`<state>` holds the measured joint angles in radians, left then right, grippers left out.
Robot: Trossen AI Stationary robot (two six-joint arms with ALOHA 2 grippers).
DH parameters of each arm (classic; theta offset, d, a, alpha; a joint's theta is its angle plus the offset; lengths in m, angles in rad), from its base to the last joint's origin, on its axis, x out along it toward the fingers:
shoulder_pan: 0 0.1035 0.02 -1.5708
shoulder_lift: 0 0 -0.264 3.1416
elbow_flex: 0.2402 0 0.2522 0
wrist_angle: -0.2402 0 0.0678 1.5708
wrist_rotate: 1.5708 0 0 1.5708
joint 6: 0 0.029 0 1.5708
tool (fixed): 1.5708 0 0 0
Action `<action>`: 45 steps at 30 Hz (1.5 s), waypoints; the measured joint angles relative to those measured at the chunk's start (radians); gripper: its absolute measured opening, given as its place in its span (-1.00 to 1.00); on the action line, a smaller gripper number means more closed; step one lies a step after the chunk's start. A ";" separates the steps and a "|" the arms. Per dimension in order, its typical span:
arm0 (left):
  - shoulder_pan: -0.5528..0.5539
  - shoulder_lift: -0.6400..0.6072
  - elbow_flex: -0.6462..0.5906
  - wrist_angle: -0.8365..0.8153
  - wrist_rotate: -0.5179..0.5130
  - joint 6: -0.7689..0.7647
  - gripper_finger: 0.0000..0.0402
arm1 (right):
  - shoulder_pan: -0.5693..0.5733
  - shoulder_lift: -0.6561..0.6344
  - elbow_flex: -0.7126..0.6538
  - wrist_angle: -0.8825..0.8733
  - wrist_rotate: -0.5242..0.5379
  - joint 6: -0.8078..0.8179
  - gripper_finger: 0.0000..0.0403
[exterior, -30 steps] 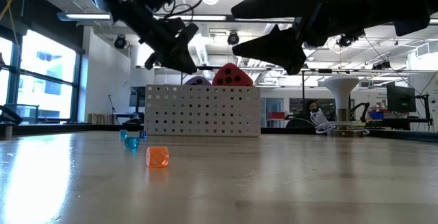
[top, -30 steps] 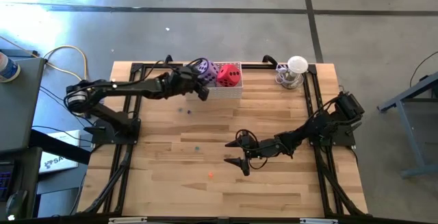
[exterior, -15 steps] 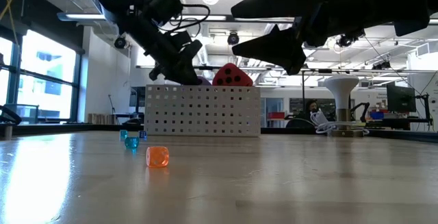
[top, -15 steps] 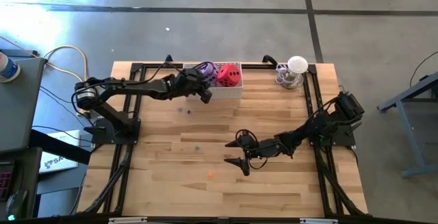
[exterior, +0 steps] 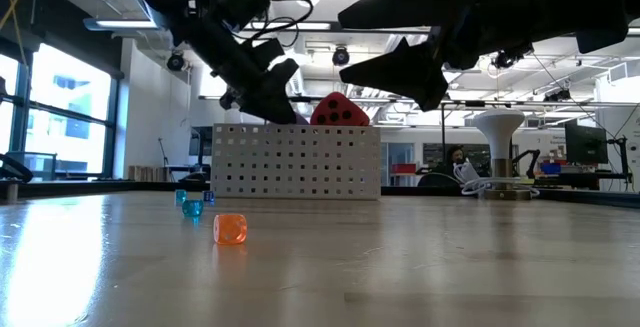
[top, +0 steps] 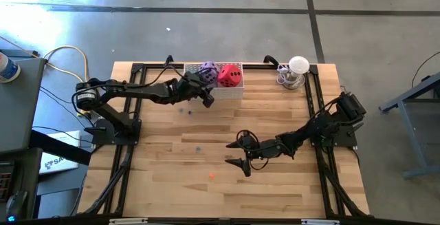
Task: Pick & Place Dice
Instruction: Put the small dark blue dice into the white basket
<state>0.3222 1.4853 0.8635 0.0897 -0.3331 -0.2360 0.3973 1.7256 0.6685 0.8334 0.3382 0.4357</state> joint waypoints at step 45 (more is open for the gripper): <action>-0.449 -0.196 -0.065 -0.695 -0.041 0.081 -0.14 | 0.000 0.000 0.000 -0.015 0.003 0.005 0.49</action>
<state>-0.1266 1.2892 0.7980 -0.6050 -0.3744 -0.1546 0.3969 1.7256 0.6685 0.8188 0.3408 0.4408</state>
